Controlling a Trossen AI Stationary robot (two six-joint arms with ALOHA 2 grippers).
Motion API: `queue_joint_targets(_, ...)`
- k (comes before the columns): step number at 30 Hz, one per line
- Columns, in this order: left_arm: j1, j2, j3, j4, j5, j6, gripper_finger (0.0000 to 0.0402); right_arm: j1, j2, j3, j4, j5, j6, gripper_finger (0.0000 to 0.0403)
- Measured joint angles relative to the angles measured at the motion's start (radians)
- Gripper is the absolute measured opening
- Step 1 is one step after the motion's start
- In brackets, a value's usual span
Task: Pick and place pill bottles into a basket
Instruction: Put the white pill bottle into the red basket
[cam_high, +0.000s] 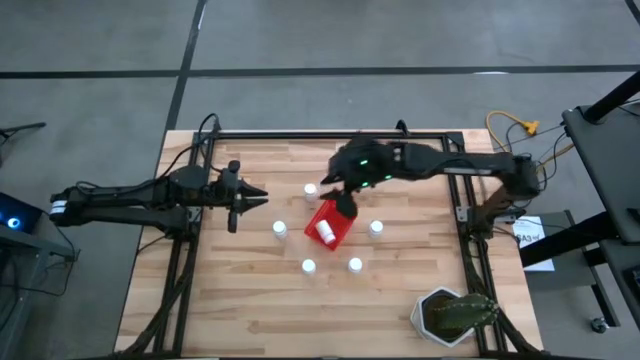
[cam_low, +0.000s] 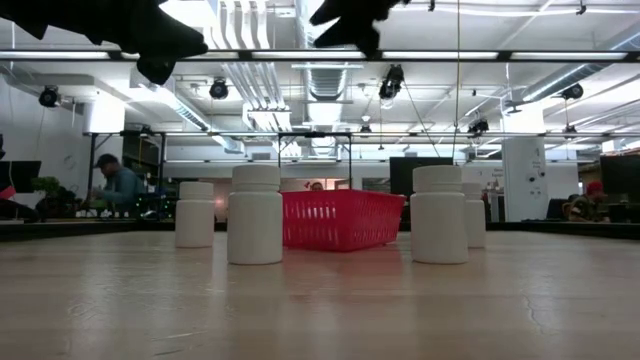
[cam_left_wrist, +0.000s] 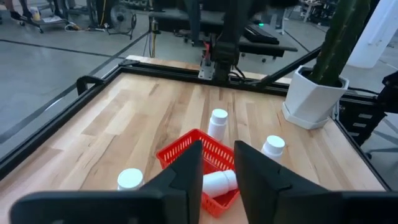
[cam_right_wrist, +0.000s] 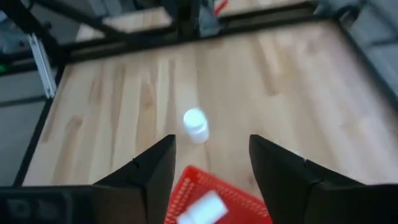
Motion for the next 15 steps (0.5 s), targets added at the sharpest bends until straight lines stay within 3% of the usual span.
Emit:
queue_joint_targets(5,0.0,0.008,-0.006,-0.001,0.0,0.0,0.0091,0.0,-0.157,-0.161,0.154,0.005,0.005,0.0109)
queue_joint_targets(10,0.0,0.012,-0.004,0.0,0.0,0.0,0.0092,0.0,-0.341,-0.449,0.432,0.009,0.107,0.0026)
queue_joint_targets(15,0.0,0.012,-0.006,0.003,0.0,0.0,0.0092,0.007,-0.513,-0.755,0.821,0.012,0.197,0.0011)
